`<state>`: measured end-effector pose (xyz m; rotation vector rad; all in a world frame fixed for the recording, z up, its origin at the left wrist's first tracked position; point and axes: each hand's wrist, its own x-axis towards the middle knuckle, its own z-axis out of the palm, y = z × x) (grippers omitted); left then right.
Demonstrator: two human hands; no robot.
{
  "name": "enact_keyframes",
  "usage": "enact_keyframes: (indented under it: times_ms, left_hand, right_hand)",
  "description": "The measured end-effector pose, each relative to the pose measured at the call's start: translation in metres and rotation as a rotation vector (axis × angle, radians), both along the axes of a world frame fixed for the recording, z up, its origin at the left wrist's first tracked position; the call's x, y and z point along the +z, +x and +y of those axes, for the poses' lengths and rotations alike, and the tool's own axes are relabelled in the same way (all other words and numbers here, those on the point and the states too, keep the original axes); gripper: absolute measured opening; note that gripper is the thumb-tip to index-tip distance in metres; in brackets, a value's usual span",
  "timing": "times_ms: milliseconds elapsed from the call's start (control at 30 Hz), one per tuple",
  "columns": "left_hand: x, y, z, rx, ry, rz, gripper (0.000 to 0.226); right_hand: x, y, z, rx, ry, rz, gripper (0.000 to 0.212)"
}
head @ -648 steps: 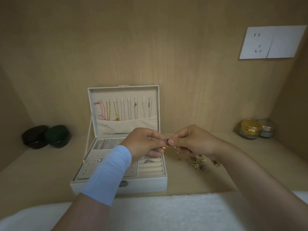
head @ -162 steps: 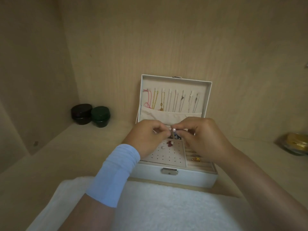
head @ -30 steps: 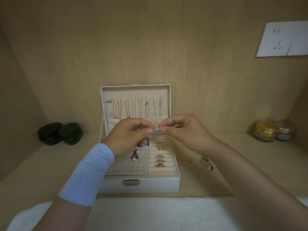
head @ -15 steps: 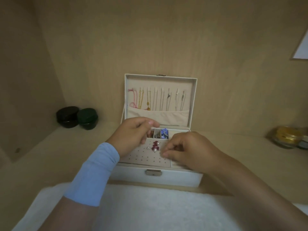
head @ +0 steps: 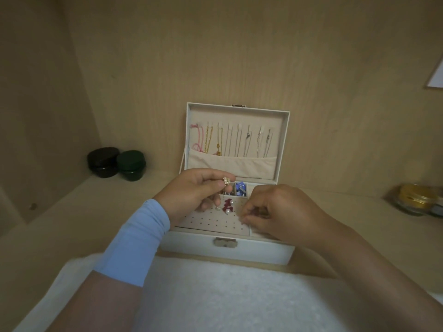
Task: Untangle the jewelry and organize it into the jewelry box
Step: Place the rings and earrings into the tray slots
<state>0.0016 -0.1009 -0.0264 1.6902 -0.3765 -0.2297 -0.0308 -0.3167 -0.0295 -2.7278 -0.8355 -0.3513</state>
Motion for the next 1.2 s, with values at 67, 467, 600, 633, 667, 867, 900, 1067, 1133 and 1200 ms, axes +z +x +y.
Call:
enact_keyframes:
  times_ms: [67,467,600,633,667,867,900,1067,1133,1200]
  left_hand:
    - [-0.001,0.001,0.000,0.002,-0.013,0.000,0.021]
    - [0.000,0.003,0.004,0.079,-0.007,-0.054,0.019]
    - [0.003,0.002,0.009,0.103,0.004,-0.088,0.020]
    - [0.003,0.002,0.011,0.104,0.004,-0.091,0.021]
    - [0.005,0.002,0.013,0.102,0.008,-0.092,0.021]
    - [0.012,0.003,0.029,0.102,0.096,-0.107,0.014]
    - [0.013,0.003,0.033,0.108,0.104,-0.112,0.012]
    - [0.014,0.004,0.042,0.124,0.068,-0.121,0.008]
    - [0.014,0.003,0.043,0.136,0.055,-0.119,0.006]
    - [0.015,0.002,0.045,0.151,0.051,-0.113,0.006]
  right_hand:
    - [0.001,0.001,-0.001,0.010,-0.013,-0.001,0.005]
    - [0.000,-0.002,0.004,0.003,-0.051,-0.018,0.007]
    - [0.003,-0.003,0.005,0.005,-0.106,0.009,0.012]
    - [0.003,-0.002,0.006,-0.007,-0.111,0.017,0.015]
    - [0.004,-0.002,0.007,-0.021,-0.110,0.029,0.016]
    - [0.018,0.003,0.012,-0.117,0.020,0.191,0.020]
    - [0.021,0.004,0.014,-0.113,0.085,0.205,0.022]
    - [0.031,0.008,0.046,0.014,0.545,0.175,0.031]
    - [0.029,0.012,0.060,0.002,0.628,0.144,0.025]
    - [0.027,0.017,0.068,-0.036,0.668,0.095,0.019]
